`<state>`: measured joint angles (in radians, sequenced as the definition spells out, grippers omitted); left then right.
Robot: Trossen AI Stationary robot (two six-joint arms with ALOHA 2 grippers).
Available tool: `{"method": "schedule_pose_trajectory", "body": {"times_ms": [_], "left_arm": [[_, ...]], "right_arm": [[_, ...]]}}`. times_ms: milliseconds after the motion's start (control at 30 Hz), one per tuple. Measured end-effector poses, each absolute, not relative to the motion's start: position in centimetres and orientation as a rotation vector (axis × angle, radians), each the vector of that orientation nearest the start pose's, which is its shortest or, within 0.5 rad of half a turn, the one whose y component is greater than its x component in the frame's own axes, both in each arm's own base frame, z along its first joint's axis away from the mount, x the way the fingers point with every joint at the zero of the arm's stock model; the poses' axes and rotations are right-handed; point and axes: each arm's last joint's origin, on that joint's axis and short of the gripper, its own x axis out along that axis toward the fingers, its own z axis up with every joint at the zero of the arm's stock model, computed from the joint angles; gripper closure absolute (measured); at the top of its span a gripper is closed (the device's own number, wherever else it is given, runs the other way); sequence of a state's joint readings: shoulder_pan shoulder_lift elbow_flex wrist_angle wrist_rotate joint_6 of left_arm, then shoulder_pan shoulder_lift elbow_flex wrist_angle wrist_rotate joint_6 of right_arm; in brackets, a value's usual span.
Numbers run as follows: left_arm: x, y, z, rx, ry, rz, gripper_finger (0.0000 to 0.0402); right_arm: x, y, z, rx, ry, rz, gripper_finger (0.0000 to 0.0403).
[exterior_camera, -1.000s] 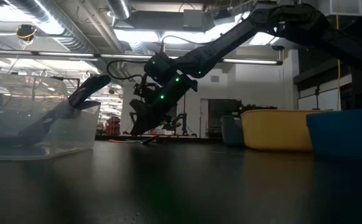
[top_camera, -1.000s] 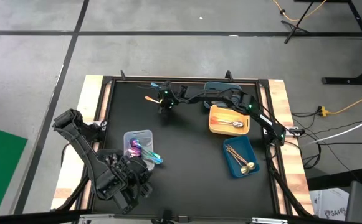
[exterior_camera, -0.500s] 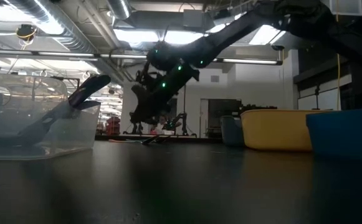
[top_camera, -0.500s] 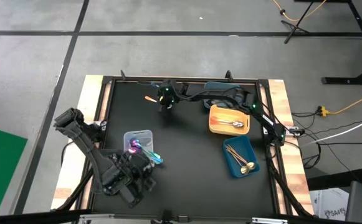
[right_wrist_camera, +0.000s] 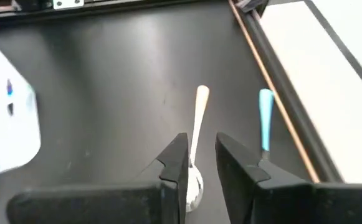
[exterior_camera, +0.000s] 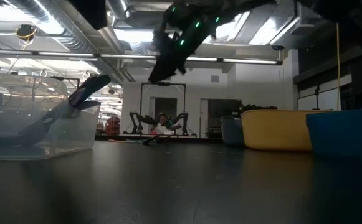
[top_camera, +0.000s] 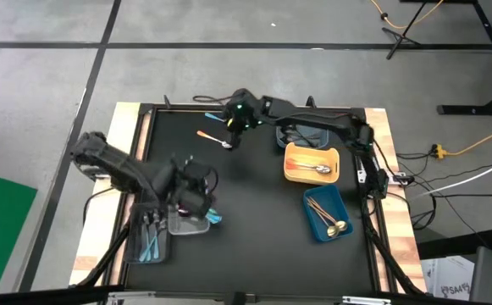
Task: Sort silverware by color (type)
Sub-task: Put the orange spoon into the yellow bin
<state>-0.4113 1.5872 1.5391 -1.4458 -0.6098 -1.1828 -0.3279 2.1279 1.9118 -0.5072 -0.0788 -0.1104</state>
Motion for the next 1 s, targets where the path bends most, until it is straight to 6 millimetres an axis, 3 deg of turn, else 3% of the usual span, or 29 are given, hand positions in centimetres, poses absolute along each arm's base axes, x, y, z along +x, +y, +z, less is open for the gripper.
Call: {"method": "schedule_pose_trajectory", "body": {"times_ms": [200,467,600,767,1000], "left_arm": [[26.2,-4.7,34.3,-0.179,1.023,0.791,0.0288],[28.2,0.8,34.3,-0.063,1.130,0.530,0.0288],[29.0,3.4,33.1,-0.038,1.129,0.407,0.0288],[29.1,5.3,31.1,0.029,1.153,0.331,0.0288],[28.2,8.6,26.9,0.084,1.216,0.278,0.0288]], "right_arm": [[42.2,-14.3,32.4,-0.011,0.747,-0.259,0.0331],[36.4,-12.6,38.1,-0.042,0.779,-0.331,0.0331],[33.4,-12.3,39.1,-0.050,0.828,-0.404,0.0331],[29.7,-14.4,39.6,-0.015,0.855,-0.559,0.0331],[26.5,-16.6,37.7,0.109,0.891,-0.606,0.0331]]}}
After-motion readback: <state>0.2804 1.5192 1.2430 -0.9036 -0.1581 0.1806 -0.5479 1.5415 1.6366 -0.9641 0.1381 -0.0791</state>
